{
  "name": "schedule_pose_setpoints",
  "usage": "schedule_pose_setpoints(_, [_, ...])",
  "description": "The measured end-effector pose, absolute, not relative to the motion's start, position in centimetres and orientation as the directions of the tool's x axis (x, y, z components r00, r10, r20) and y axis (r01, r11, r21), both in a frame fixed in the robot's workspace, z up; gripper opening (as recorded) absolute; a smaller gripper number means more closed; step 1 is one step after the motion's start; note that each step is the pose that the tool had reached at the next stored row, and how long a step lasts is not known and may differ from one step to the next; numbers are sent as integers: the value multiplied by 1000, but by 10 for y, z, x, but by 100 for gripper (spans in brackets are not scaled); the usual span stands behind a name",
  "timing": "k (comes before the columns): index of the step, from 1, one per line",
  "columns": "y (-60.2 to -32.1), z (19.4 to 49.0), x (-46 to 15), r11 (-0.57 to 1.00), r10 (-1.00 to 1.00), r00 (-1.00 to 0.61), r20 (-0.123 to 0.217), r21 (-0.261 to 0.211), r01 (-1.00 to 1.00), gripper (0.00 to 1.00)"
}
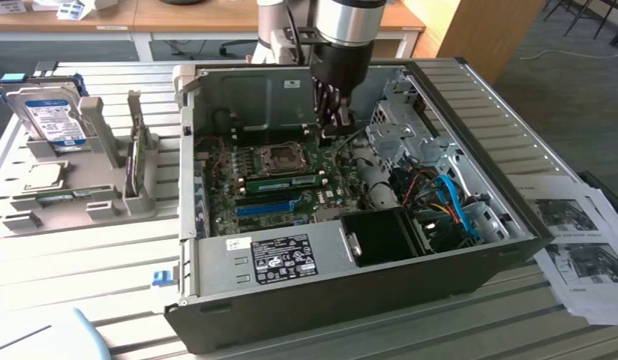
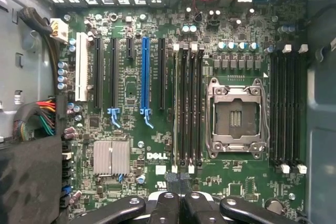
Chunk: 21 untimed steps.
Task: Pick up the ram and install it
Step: 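Press down the ram until it locks into place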
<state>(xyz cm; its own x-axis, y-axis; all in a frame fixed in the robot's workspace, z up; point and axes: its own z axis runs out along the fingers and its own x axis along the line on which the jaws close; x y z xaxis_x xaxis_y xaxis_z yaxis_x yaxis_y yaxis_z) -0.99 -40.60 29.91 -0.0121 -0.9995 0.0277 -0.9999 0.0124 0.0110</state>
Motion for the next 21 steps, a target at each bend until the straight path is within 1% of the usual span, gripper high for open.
schedule_pose_setpoints(21, [-406, 273, -10, 12, -1000, -12, 28, 11, -1000, 9])
